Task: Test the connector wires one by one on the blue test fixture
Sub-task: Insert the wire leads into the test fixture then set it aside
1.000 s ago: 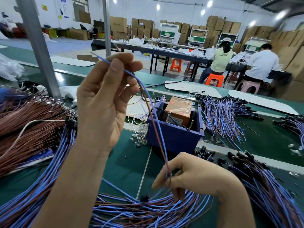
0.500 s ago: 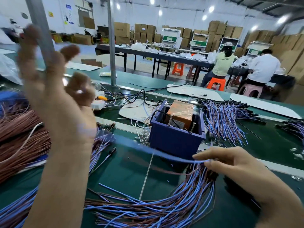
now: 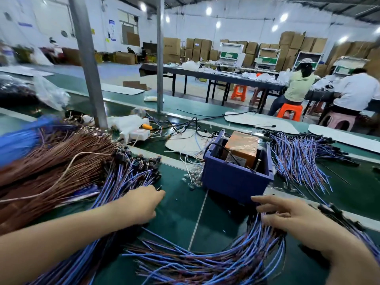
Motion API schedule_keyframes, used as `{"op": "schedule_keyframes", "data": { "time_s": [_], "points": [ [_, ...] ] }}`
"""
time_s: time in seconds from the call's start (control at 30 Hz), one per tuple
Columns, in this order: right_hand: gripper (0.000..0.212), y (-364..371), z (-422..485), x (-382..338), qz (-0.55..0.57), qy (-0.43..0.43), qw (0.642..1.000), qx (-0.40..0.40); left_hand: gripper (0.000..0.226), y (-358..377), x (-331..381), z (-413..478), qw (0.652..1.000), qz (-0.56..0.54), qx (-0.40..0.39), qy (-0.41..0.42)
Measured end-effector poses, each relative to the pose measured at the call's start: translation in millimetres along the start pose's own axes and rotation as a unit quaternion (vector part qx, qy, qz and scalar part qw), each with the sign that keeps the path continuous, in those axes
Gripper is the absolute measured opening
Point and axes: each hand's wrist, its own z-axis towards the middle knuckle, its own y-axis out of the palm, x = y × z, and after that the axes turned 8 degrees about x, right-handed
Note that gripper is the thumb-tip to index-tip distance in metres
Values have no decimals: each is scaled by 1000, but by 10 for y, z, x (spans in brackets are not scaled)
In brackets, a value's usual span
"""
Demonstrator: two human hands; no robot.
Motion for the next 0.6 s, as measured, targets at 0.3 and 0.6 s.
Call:
{"op": "schedule_keyframes", "data": {
  "time_s": [0.3,0.6],
  "points": [
    [25,91,29,-143,4,-7,1000,0,63,81,-62,136,996,57,63,-37],
    [41,250,35,-594,414,-19,908,-64,51,-1160,420,-100,771,-415,451,172]
  ]
}}
